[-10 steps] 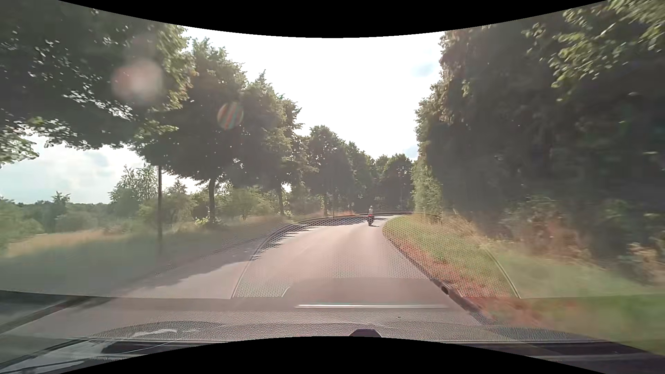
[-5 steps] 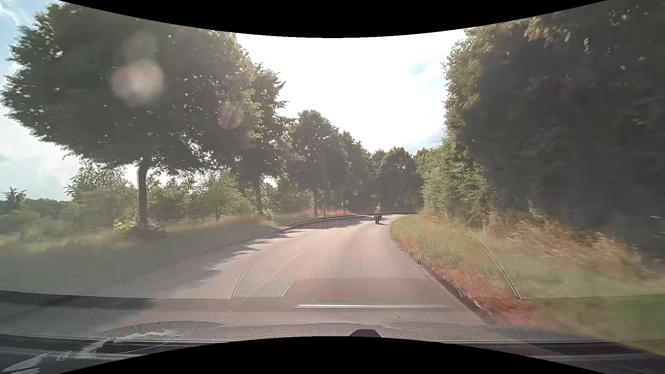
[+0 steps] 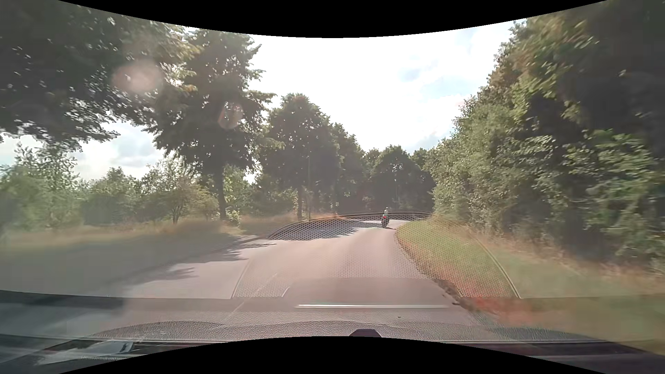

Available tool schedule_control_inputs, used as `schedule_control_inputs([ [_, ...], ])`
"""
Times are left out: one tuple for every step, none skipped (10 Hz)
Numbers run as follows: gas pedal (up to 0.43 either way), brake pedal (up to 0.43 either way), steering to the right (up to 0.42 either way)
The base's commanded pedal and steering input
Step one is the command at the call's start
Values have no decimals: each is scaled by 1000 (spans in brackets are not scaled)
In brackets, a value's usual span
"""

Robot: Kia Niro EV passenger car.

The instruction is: Follow the waypoints while adhering to traffic rules and regulations

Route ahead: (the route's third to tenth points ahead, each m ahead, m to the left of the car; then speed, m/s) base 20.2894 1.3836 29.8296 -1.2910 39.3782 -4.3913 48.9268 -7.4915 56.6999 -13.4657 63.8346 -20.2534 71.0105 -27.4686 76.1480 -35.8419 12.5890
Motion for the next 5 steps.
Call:
schedule_control_inputs([
  [138, 0, 27],
  [138, 0, 27],
  [138, 0, 30],
  [138, 0, 34],
  [138, 0, 37],
])
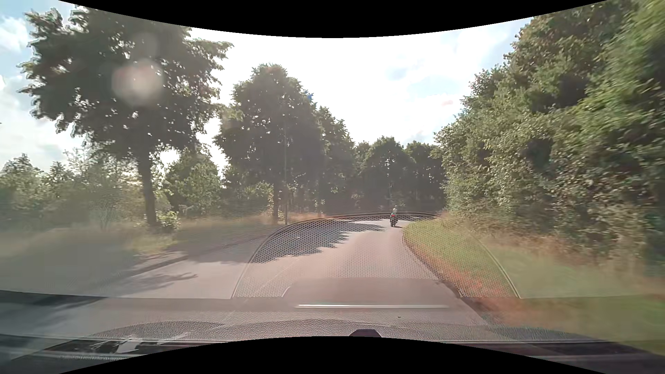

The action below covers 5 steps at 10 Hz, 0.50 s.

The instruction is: Follow the waypoints while adhering to traffic rules and regulations

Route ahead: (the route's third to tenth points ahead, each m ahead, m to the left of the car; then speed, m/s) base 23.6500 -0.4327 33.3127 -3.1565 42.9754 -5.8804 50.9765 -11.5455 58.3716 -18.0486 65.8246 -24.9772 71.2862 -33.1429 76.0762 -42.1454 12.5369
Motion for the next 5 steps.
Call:
schedule_control_inputs([
  [138, 0, 37],
  [130, 0, 37],
  [130, 0, 39],
  [130, 0, 42],
  [118, 0, 44],
])
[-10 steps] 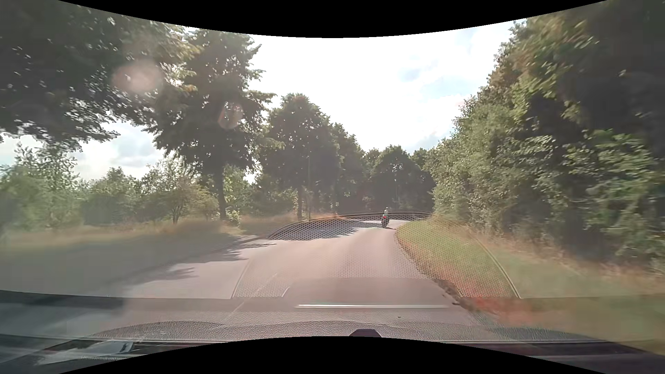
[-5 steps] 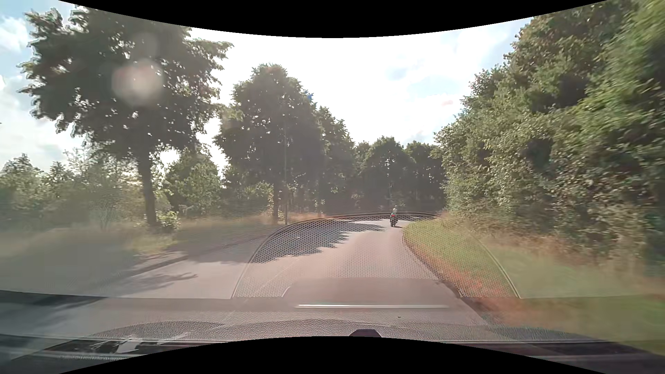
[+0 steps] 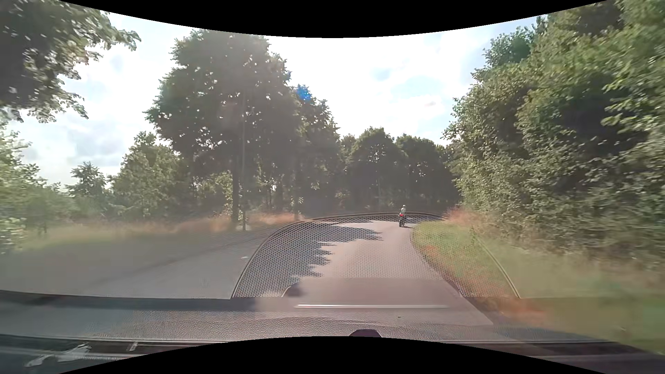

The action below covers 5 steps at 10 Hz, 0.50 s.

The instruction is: Follow the waypoints while adhering to traffic rules and regulations

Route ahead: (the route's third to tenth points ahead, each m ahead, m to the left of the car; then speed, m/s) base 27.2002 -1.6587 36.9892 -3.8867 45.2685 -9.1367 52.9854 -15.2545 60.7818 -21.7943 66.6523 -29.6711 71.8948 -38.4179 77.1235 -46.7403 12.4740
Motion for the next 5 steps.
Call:
schedule_control_inputs([
  [118, 0, 48],
  [118, 0, 52],
  [118, 0, 54],
  [118, 0, 56],
  [118, 0, 59],
])
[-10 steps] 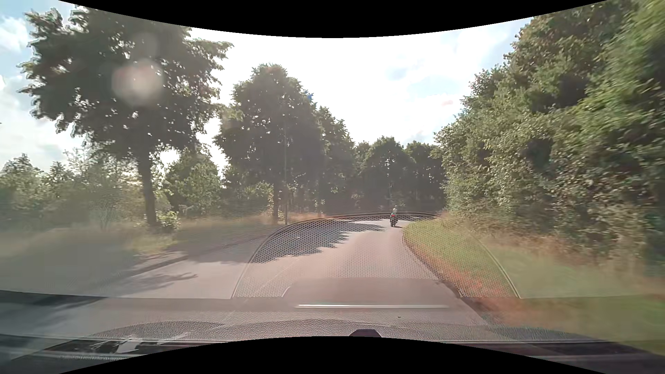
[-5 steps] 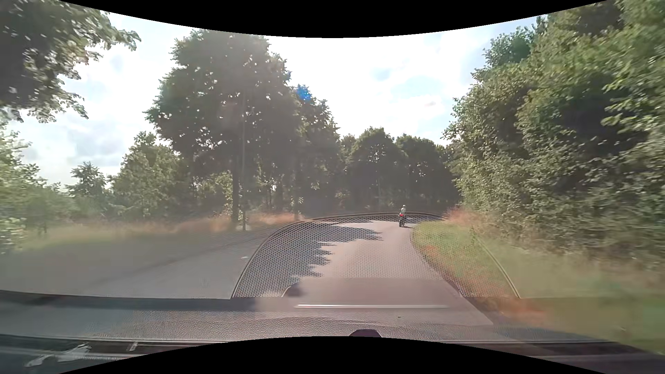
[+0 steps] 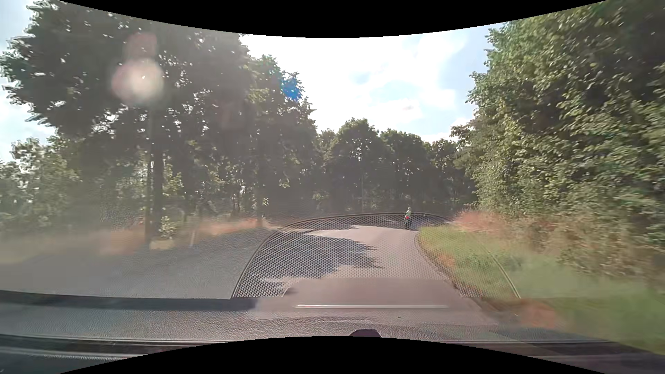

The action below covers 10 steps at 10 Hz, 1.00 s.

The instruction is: Follow the waypoints while adhering to traffic rules and regulations

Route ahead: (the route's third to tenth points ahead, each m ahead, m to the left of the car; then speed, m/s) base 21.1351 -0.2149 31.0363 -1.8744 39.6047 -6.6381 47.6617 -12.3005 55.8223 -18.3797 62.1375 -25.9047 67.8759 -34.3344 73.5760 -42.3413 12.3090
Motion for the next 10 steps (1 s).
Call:
schedule_control_inputs([
  [110, 0, 63],
  [110, 0, 68],
  [110, 0, 69],
  [110, 0, 68],
  [110, 0, 65],
  [110, 0, 63],
  [110, 0, 63],
  [110, 0, 64],
  [110, 0, 66],
  [110, 0, 65],
])
